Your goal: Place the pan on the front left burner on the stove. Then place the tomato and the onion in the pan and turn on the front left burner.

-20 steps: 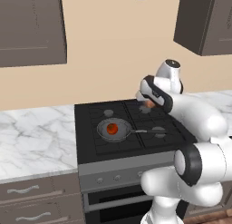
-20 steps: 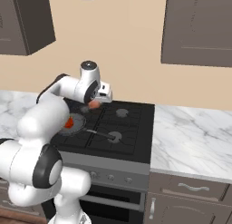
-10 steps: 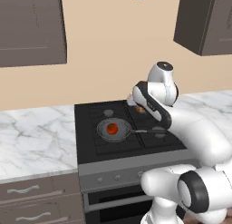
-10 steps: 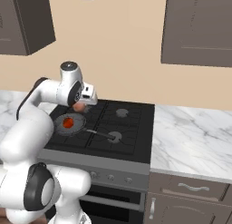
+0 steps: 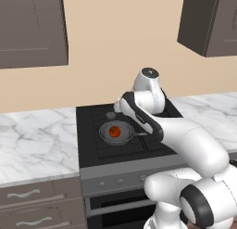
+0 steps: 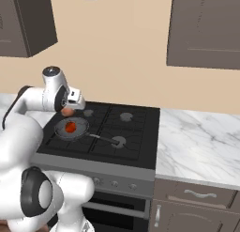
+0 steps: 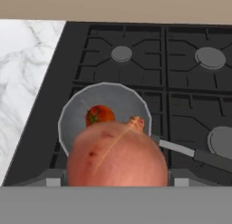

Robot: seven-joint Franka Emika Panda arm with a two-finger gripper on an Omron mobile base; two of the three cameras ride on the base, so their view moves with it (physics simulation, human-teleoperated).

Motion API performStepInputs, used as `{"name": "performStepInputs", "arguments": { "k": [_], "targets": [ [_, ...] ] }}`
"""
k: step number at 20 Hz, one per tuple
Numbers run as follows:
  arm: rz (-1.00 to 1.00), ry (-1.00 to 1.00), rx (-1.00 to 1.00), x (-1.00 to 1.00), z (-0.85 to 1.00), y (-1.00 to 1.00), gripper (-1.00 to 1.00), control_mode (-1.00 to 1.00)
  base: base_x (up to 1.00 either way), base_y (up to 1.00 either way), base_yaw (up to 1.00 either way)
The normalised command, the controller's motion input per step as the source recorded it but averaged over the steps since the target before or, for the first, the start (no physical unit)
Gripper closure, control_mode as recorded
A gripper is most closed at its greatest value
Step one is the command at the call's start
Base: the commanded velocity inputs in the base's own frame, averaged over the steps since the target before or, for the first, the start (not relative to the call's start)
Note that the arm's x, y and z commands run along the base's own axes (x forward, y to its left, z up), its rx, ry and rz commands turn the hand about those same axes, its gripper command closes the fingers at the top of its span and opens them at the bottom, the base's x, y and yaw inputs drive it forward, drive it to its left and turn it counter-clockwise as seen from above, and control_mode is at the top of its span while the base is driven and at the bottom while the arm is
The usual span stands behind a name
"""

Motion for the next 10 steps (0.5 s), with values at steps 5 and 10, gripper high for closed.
{"name": "performStepInputs", "arguments": {
  "k": [5,10],
  "targets": [
    [0.00,0.03,-0.06,0.08,0.00,0.35,1.00,-1.00,0.00,0.00,0.00],
    [0.00,0.03,-0.08,0.16,-0.06,0.10,1.00,-1.00,0.00,0.00,0.00]
  ]
}}
